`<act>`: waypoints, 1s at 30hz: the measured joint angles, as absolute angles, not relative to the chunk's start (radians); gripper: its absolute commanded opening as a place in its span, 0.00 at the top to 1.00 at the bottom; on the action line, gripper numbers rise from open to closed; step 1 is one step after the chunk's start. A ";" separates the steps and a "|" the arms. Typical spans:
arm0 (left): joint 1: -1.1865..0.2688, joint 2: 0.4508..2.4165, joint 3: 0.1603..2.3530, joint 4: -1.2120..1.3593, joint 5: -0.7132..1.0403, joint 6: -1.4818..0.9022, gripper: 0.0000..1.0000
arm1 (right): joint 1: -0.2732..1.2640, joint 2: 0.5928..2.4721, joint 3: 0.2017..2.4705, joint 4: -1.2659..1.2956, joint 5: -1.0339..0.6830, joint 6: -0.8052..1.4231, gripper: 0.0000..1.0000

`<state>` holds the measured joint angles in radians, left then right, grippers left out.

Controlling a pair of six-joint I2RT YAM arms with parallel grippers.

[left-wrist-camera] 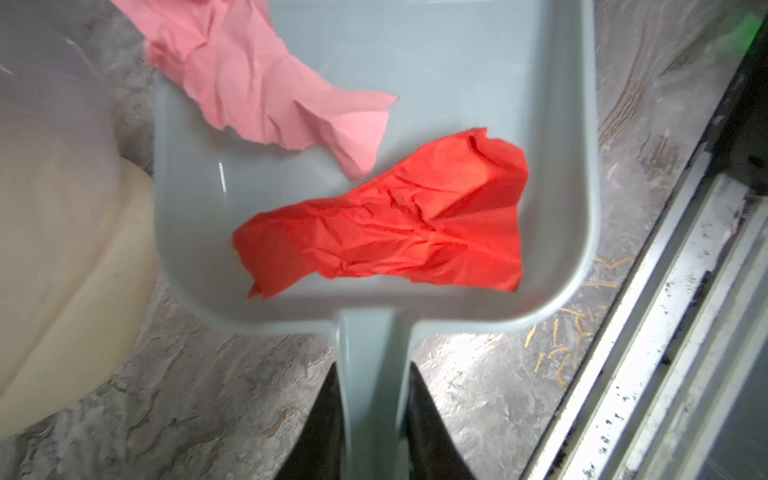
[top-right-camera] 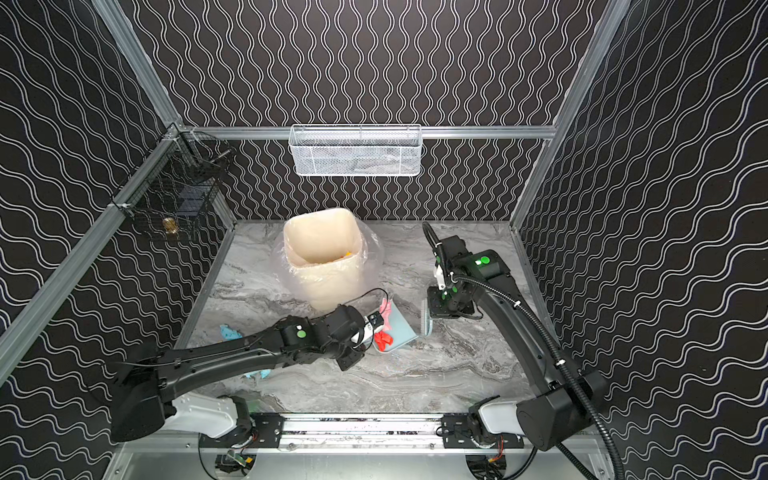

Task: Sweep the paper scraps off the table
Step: 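Sweep the pink scrap fully into the dustpan with the right-held brush, then carry the dustpan to the beige bin with the left gripper while the right draws back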

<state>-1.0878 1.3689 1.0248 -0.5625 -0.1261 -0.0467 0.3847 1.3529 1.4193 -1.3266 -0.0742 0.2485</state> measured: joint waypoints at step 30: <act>-0.770 1.287 1.718 -1.202 -0.264 -0.094 0.97 | 0.175 1.375 1.401 -1.227 -0.224 0.137 1.00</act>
<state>-0.7700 1.2873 1.7176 -1.2022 -0.2638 -0.0937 0.1753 1.3754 1.4014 -1.2266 -0.2241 0.1371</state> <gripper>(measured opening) 0.215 0.088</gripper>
